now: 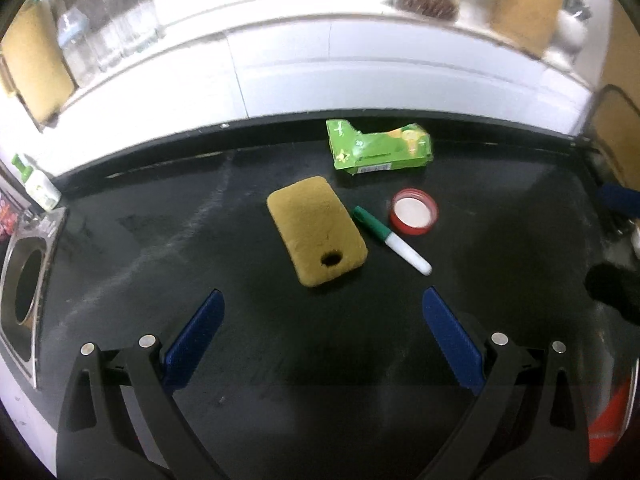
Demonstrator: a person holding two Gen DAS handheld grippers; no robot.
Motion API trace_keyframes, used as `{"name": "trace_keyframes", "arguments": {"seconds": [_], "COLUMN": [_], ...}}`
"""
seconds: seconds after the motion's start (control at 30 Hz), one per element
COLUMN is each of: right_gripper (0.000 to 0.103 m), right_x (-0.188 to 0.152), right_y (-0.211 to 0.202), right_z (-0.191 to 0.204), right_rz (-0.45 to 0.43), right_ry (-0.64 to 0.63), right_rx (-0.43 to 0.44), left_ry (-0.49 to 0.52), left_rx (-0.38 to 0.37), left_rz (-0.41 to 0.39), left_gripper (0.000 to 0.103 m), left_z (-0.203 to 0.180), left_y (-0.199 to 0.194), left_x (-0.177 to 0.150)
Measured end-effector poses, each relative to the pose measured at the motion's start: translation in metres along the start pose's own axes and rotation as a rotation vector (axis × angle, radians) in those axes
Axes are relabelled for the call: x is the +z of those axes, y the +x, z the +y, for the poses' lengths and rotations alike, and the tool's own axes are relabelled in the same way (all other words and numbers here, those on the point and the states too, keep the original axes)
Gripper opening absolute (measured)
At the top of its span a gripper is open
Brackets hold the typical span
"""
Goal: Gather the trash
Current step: 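Grasp the yellow sponge with the left tool while the right tool grasps the red tape roll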
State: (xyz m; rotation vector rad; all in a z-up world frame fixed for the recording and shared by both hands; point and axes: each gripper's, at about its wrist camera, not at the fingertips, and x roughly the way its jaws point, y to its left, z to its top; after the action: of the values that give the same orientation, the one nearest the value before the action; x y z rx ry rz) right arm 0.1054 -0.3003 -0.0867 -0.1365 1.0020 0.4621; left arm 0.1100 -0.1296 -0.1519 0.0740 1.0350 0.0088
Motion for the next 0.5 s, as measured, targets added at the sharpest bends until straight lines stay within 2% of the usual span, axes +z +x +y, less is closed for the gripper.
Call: {"name": "trace_keyframes", "arguments": {"seconds": [0.27, 0.43, 0.5], "right_gripper": [0.096, 0.096, 0.096], "right_x": [0.016, 0.020, 0.021], "right_y": [0.078, 0.133, 0.150], "right_z": [-0.026, -0.027, -0.027], "right_rz": [0.095, 0.153, 0.168], "right_ry": [-0.032, -0.083, -0.100], "right_rx": [0.043, 0.058, 0.056], "left_ry": [-0.021, -0.055, -0.095], "left_rx": [0.074, 0.081, 0.044], "left_rz": [0.092, 0.135, 0.114], "left_gripper": [0.096, 0.097, 0.097], "left_z": [-0.007, 0.005, 0.015], "left_y": [0.089, 0.119, 0.124], "left_x": [0.021, 0.021, 0.023]}}
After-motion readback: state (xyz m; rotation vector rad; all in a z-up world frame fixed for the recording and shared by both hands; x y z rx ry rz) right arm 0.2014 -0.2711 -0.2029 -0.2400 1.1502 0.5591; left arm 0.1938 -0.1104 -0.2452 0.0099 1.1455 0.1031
